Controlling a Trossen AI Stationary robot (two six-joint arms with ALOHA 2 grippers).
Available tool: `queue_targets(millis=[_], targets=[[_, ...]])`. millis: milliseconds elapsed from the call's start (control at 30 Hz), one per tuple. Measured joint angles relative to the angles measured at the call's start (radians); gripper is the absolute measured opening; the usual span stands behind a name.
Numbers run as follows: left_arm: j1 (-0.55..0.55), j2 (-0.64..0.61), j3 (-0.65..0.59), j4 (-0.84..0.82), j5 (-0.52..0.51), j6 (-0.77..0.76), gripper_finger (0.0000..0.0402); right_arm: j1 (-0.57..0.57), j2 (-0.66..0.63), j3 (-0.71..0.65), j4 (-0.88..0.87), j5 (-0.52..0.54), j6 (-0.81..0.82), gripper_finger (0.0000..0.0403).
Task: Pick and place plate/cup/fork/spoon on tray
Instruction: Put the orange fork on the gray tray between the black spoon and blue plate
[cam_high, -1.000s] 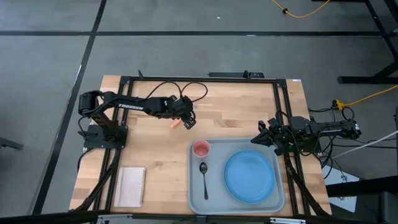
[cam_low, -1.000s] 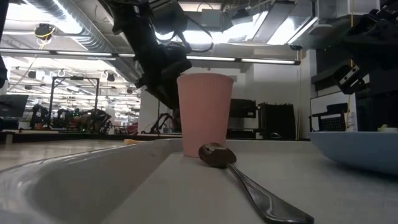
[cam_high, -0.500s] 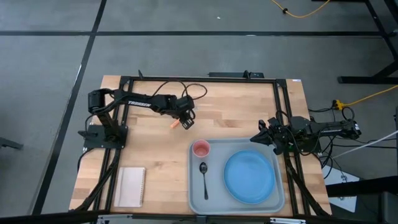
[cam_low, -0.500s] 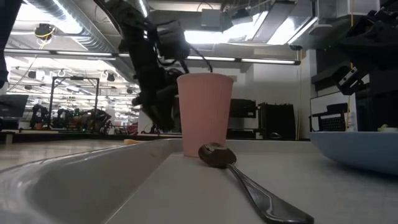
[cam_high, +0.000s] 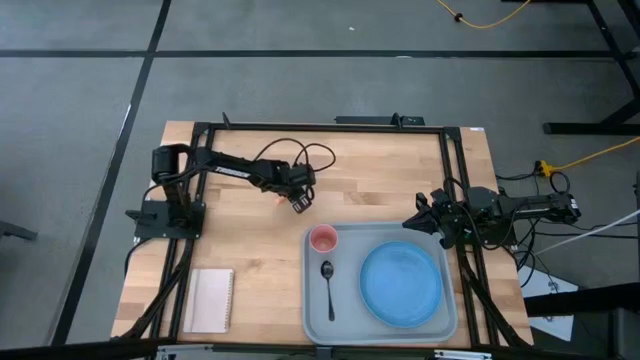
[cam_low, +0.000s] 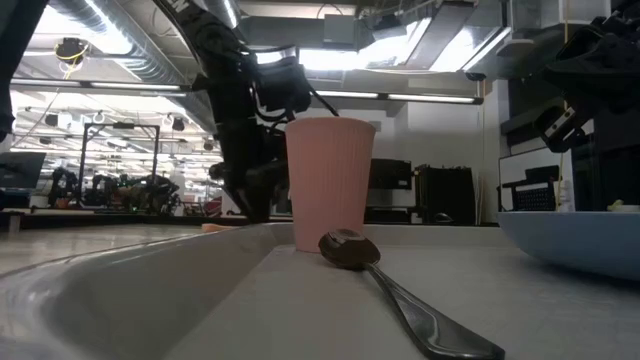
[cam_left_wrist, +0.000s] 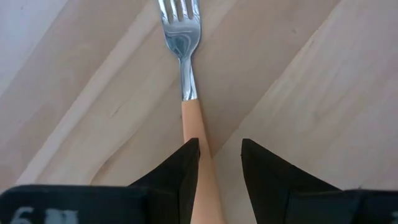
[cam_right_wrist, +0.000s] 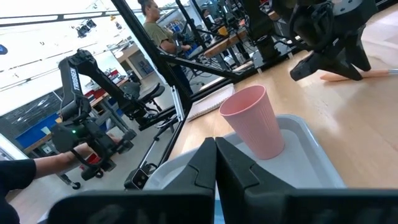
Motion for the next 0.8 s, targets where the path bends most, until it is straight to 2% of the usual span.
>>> queue_targets(millis=[467,633,800], targets=[[0.002,0.001,0.05,-0.042,-0.033,0.046,0.0115,0.0,0.0,0.0,0.0,-0.002,-0.028,0.0006],[0.02,0.005,0.05,-0.138,-0.024,0.022,0.0115,0.0,0.0,0.0,0.0,-0.003,-0.027,0.0006],[0.021,0.005,0.042,-0.136,0.024,0.019,0.0115,0.0,0.0,0.0,0.0,-0.003,-0.027,0.0006]])
